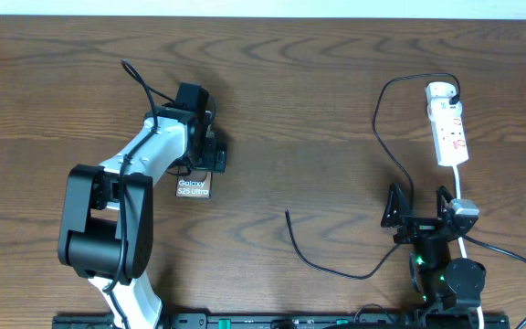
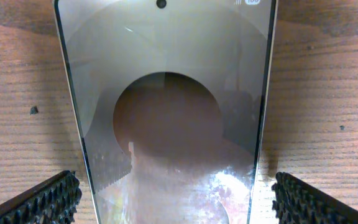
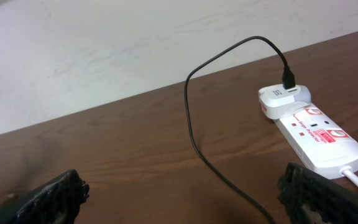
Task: Plug charger to phone and switch on socket
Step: 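Lower the left gripper and close it on the phone's long edges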
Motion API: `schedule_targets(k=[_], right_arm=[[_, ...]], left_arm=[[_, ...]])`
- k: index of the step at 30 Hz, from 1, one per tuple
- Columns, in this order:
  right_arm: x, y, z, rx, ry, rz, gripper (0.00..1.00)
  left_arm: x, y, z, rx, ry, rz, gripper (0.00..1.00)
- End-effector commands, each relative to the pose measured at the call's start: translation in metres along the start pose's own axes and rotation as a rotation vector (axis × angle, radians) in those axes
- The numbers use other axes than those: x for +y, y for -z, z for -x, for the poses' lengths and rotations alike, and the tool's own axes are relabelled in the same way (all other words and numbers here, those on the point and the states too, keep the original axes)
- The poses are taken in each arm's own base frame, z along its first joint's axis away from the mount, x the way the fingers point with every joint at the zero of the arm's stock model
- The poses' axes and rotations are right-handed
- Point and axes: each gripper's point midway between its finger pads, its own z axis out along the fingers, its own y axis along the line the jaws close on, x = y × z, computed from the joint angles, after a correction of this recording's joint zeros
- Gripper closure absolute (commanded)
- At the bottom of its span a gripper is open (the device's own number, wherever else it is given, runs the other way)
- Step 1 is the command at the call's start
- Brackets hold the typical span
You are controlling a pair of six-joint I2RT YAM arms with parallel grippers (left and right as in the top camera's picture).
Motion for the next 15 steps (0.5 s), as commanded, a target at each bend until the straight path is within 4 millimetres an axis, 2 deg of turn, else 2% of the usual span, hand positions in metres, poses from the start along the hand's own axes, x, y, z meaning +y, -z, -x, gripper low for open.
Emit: schedule_targets(k=[1, 15], right_arm=[[0.0025, 0.0003, -0.001, 0.002, -0.008, 0.009, 0.01], [0.0025, 0.0003, -0.001, 0.002, -0.008, 0.009, 0.01]], left_arm=[[0.0029, -0.0069, -0.0048, 0.02, 0.006, 0.016, 0.02], [0.0035, -0.0135, -0.0099, 0.038, 0.005, 0.018, 0.02]])
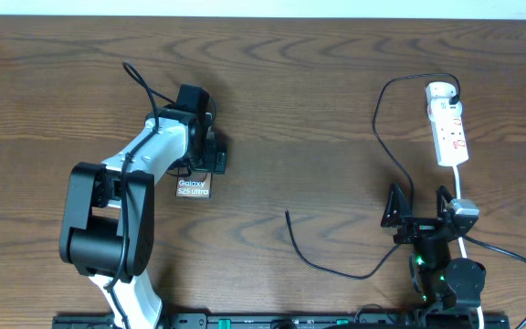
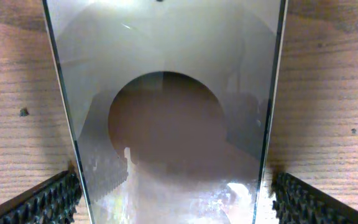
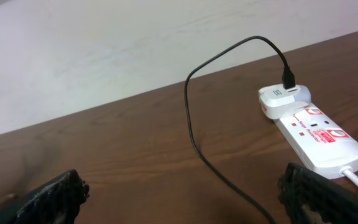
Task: Plug charger to phone and switch on socket
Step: 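Lower the left gripper and close it on the phone's long edges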
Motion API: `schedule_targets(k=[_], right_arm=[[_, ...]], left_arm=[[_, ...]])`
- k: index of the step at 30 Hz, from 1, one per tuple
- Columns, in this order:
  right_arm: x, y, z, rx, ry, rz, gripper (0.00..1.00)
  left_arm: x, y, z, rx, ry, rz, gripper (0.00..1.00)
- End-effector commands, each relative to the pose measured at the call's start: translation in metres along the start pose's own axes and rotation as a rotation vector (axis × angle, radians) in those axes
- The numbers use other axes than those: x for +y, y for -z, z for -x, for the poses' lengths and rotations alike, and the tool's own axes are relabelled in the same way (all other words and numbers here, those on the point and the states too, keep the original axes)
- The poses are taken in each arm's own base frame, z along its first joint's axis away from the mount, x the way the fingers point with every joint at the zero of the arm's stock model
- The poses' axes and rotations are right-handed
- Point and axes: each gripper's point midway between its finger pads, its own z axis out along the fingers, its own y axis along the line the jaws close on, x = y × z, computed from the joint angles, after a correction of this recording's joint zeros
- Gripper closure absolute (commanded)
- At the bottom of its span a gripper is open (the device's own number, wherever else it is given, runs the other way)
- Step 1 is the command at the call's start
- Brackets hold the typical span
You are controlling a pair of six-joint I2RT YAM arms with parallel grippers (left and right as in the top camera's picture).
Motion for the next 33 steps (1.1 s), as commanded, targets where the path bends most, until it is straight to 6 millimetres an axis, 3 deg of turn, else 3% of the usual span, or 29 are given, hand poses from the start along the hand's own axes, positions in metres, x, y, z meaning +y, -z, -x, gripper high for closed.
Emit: schedule_targets(k=[1, 33], right_arm=[[0.0025, 0.0003, -0.001, 0.002, -0.008, 0.009, 0.01], [0.0025, 0.0003, -0.001, 0.002, -0.008, 0.009, 0.01]], left_arm=[[0.0032, -0.0077, -0.0074, 0.029, 0.005, 0.017, 0.02], [0.0032, -0.0077, -0.0076, 0.03, 0.005, 0.016, 0.02]])
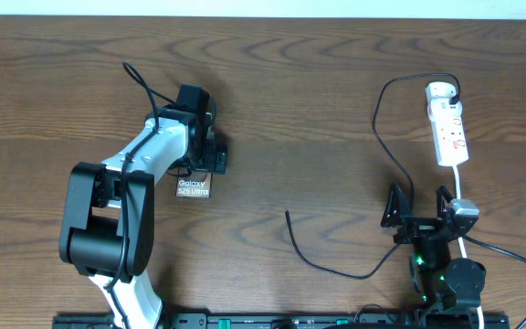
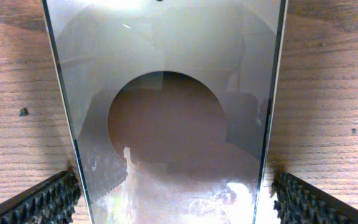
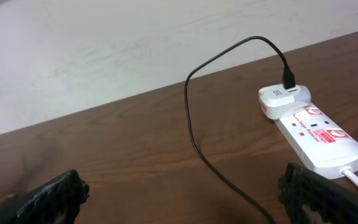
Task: Plug charger to phone and switch on socket
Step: 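Lower the left gripper and close it on the phone's long edges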
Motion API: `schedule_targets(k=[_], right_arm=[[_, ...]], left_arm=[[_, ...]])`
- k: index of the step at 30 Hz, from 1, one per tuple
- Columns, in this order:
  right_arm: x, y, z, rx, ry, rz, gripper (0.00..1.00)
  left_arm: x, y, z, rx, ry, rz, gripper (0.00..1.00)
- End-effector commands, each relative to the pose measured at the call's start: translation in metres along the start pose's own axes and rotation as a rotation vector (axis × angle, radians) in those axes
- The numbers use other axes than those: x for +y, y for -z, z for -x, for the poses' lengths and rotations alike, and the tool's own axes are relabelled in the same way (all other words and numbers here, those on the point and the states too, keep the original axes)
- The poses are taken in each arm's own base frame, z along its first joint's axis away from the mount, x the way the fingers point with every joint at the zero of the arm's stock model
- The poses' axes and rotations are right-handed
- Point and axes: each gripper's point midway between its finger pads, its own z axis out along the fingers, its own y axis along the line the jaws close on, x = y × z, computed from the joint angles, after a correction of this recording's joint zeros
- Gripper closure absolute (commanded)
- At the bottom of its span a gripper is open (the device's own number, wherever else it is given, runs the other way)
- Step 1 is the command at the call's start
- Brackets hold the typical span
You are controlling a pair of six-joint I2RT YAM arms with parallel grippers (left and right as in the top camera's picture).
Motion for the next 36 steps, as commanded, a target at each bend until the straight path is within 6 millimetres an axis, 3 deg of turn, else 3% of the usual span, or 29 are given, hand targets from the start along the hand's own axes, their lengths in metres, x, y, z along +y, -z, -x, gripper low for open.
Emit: schedule_targets(k=[1, 6, 16, 36], right_arm=[[0.0025, 0.0003, -0.001, 0.002, -0.008, 0.009, 0.01], [0.0025, 0.0003, -0.001, 0.002, -0.008, 0.009, 0.01], [0.0025, 0.0003, -0.001, 0.002, -0.008, 0.009, 0.01], [0.0025, 0.0003, -0.001, 0.002, -0.008, 0.009, 0.01]], left_arm=[[0.0032, -0.0077, -0.0076, 0.03, 0.005, 0.016, 0.04], [0.0032, -0.0077, -0.0076, 0.03, 0.005, 0.016, 0.15], [0.0032, -0.0077, -0.0076, 0.03, 0.005, 0.016, 0.18], [0.0032, -0.0077, -0.0075, 0.029, 0.005, 0.017, 0.37]])
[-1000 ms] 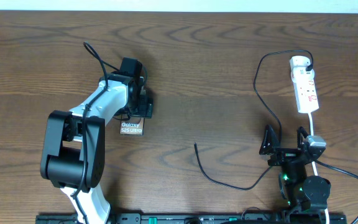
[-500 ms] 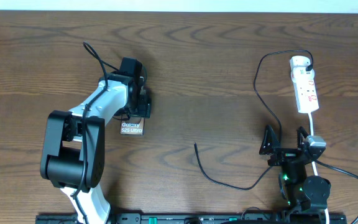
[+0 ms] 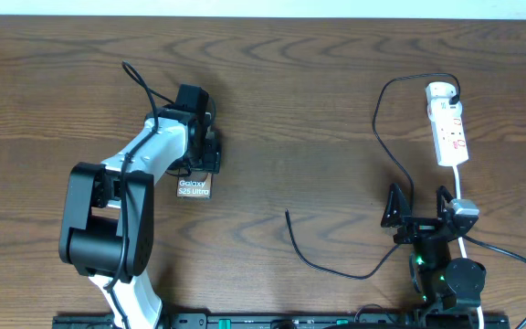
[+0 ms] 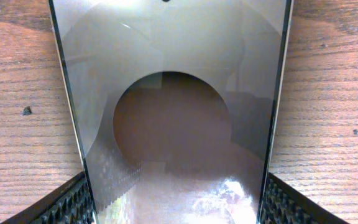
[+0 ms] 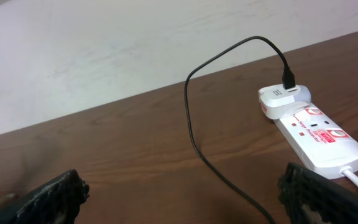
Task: Plug charger to phone and switch on socket
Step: 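Lower the left gripper and close it on the phone's long edges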
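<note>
The phone [image 4: 173, 112] lies flat on the table, its glossy screen filling the left wrist view; from overhead only its end labelled "Galaxy S25 Ultra" [image 3: 193, 188] shows. My left gripper [image 3: 199, 161] is shut on the phone, its ribbed pads [image 4: 73, 202] pressed against both long edges. The white power strip [image 3: 449, 130] lies at the far right with a white charger [image 3: 440, 90] plugged in. The black cable [image 3: 383, 137] runs down to a loose end [image 3: 288, 215] mid-table. My right gripper [image 3: 418, 212] stands open near the front, well short of the strip [image 5: 319, 134].
The strip's white lead [image 3: 510, 251] trails past the right arm's base to the table's right edge. A pale wall [image 5: 135, 43] rises behind the table's far edge. Brown wood [image 3: 299, 110] lies between the phone and the cable.
The left gripper's pads have come in from either side and now press on the phone's long edges. The right arm, cable and strip have not moved.
The left gripper hung open low over the phone, pads wide of its edges. It then sat slightly further along the phone and stayed open there. Now it is shut on the phone. The right gripper stayed open and still throughout.
</note>
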Motion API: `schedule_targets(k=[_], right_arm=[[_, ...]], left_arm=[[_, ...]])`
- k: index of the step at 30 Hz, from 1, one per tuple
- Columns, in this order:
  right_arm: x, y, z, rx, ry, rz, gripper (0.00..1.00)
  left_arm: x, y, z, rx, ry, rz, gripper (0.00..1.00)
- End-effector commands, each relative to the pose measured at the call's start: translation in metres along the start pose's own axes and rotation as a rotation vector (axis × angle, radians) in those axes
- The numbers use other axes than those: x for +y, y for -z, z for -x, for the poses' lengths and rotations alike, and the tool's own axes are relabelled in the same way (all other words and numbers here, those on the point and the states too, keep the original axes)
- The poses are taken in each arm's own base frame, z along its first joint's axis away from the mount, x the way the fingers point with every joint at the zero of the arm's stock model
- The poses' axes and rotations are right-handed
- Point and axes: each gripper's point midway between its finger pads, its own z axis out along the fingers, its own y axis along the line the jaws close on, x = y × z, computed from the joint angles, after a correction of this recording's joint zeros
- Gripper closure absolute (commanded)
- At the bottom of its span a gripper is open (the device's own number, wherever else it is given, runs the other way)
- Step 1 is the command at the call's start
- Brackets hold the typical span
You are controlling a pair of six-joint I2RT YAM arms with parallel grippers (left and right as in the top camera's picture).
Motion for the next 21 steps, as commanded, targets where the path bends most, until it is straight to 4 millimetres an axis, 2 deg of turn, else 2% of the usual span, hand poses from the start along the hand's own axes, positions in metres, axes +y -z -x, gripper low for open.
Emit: schedule_targets(k=[1, 4, 8, 11, 13, 18, 20, 21], right_arm=[[0.0025, 0.0003, -0.001, 0.002, -0.008, 0.009, 0.01], [0.0025, 0.0003, -0.001, 0.002, -0.008, 0.009, 0.01], [0.0025, 0.0003, -0.001, 0.002, -0.008, 0.009, 0.01], [0.0025, 0.0003, -0.001, 0.002, -0.008, 0.009, 0.01], [0.0025, 0.0003, -0.001, 0.002, -0.008, 0.009, 0.01], [0.0025, 0.0003, -0.001, 0.002, -0.008, 0.009, 0.01], [0.0025, 0.0003, -0.001, 0.002, -0.008, 0.009, 0.01], [0.0025, 0.0003, -0.001, 0.002, -0.008, 0.009, 0.01]], left_arm=[[0.0032, -0.0077, -0.0074, 0.029, 0.002, 0.017, 0.37], [0.0032, -0.0077, -0.0074, 0.029, 0.002, 0.017, 0.42], [0.0032, -0.0077, -0.0074, 0.029, 0.002, 0.016, 0.43], [0.0032, -0.0077, -0.0075, 0.029, 0.002, 0.017, 0.52], [0.0032, -0.0077, -0.0076, 0.029, 0.002, 0.016, 0.65], [0.0032, -0.0077, -0.0076, 0.029, 0.002, 0.016, 0.8], [0.0032, -0.0077, -0.0076, 0.029, 0.002, 0.016, 0.91], [0.0032, -0.0077, -0.0076, 0.029, 0.002, 0.016, 0.92]])
